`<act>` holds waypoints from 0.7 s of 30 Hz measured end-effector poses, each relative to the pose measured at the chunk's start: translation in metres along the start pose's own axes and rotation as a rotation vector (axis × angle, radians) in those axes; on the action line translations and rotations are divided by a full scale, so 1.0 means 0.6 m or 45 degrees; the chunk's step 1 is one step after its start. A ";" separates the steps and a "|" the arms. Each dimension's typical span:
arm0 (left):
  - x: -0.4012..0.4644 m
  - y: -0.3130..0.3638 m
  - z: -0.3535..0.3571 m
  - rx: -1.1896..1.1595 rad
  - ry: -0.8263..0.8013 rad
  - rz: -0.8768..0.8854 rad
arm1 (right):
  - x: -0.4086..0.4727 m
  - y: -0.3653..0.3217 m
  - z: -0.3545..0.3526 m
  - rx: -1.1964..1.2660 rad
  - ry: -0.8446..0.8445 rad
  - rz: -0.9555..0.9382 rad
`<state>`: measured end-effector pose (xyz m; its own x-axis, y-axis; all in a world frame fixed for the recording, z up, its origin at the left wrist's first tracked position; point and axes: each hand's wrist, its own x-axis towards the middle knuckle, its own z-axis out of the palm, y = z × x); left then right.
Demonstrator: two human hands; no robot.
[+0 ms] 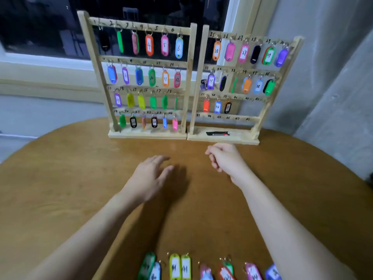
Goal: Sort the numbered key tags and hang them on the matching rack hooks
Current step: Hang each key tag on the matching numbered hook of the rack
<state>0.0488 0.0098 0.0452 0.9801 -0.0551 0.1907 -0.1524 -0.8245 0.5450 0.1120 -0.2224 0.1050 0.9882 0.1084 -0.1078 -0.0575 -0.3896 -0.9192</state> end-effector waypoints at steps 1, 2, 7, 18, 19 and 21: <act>-0.034 0.002 -0.010 -0.045 0.009 -0.048 | -0.040 0.004 0.011 -0.064 -0.025 -0.004; -0.050 0.008 -0.022 -0.091 0.026 -0.074 | -0.067 0.002 0.012 -0.121 -0.029 -0.031; -0.225 0.002 -0.067 -0.167 0.026 -0.225 | -0.234 0.038 0.060 -0.239 -0.144 -0.075; -0.380 0.010 -0.023 -0.283 0.058 -0.401 | -0.397 0.083 0.145 -0.647 -0.102 -0.100; -0.375 0.013 -0.017 -0.257 0.061 -0.372 | -0.400 0.080 0.150 -0.710 -0.097 -0.095; -0.365 0.019 -0.010 -0.196 0.075 -0.331 | -0.405 0.073 0.160 -0.840 -0.115 -0.091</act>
<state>-0.1682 0.0155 0.0144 0.9803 0.1834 0.0732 0.0809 -0.7111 0.6984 -0.1441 -0.1779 0.0544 0.9690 0.2197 -0.1132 0.1346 -0.8531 -0.5041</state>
